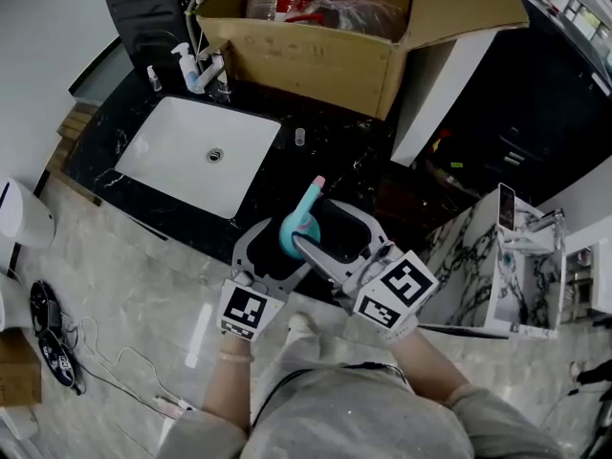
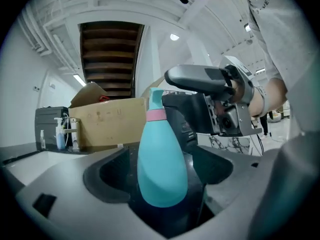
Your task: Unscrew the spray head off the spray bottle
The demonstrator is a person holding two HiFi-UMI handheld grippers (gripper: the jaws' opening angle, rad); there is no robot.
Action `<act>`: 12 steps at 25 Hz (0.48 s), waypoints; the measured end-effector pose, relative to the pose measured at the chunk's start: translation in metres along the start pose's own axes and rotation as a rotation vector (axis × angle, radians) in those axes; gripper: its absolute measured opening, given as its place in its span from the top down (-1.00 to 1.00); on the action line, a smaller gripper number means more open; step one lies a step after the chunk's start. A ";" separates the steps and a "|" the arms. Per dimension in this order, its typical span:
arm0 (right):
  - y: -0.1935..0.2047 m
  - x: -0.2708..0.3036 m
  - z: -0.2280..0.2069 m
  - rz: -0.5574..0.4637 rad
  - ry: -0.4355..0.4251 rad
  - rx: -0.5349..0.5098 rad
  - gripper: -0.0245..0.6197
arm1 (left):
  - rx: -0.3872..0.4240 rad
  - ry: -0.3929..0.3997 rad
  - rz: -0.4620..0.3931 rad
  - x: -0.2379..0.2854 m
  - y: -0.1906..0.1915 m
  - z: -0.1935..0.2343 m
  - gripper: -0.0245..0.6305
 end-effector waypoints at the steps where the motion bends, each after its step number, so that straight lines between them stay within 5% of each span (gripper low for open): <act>1: 0.000 0.003 0.001 0.006 -0.002 0.005 0.04 | 0.007 0.023 0.004 0.003 0.000 0.000 -0.26; 8: 0.001 0.018 0.004 0.053 0.039 -0.013 -0.02 | 0.037 0.129 0.058 0.022 0.005 0.002 -0.26; 12: 0.005 0.023 0.006 0.086 0.086 -0.080 -0.01 | 0.083 0.096 0.110 0.027 0.012 0.003 -0.23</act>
Point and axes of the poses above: the fingertips, and each gripper's own axes: x forward along the fingers, z to its left, y out of its underside, the point moved 3 cm from there along -x, backward along the fingers, and after that the axes turned 9 degrees about -x, right-handed, at the moved point
